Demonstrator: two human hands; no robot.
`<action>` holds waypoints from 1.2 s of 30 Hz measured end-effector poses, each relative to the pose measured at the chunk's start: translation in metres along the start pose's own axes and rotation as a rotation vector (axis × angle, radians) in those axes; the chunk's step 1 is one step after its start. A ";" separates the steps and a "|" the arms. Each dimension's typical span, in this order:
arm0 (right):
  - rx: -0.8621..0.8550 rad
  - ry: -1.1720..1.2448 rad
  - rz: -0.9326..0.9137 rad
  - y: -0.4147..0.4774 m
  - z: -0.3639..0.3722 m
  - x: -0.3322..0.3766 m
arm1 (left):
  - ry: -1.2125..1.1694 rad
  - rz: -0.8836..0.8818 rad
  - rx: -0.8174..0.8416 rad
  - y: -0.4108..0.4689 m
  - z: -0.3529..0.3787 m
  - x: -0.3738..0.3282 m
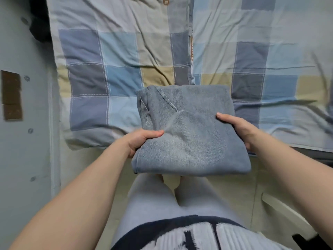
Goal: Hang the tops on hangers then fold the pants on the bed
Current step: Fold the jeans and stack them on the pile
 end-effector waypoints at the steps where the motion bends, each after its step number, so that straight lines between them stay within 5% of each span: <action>1: -0.015 0.000 -0.020 -0.017 0.001 -0.002 | 0.042 0.039 -0.002 -0.014 0.006 -0.004; 8: -0.149 0.063 -0.274 -0.137 0.036 -0.016 | 0.335 0.439 0.007 -0.118 0.048 -0.043; 13: -0.444 0.189 -0.594 -0.221 0.045 -0.038 | 0.480 0.652 0.052 -0.164 0.095 -0.059; 19: -0.723 0.395 -0.722 -0.308 0.020 -0.106 | 0.645 0.777 0.146 -0.184 0.182 -0.034; 27: -0.988 0.672 -0.829 -0.417 -0.053 -0.260 | 0.862 0.794 0.364 -0.186 0.340 0.086; 36: -1.214 0.834 -0.968 -0.534 -0.146 -0.510 | 1.099 0.759 0.650 -0.178 0.515 0.334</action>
Point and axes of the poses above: each hand's wrist, its own y-axis towards the middle knuckle, its own z-axis out of the palm, x = y × z, the point moved 6 cm from there along y, towards the middle knuckle, and after that the axes turned 10 degrees about -y, right-handed, at the moved point
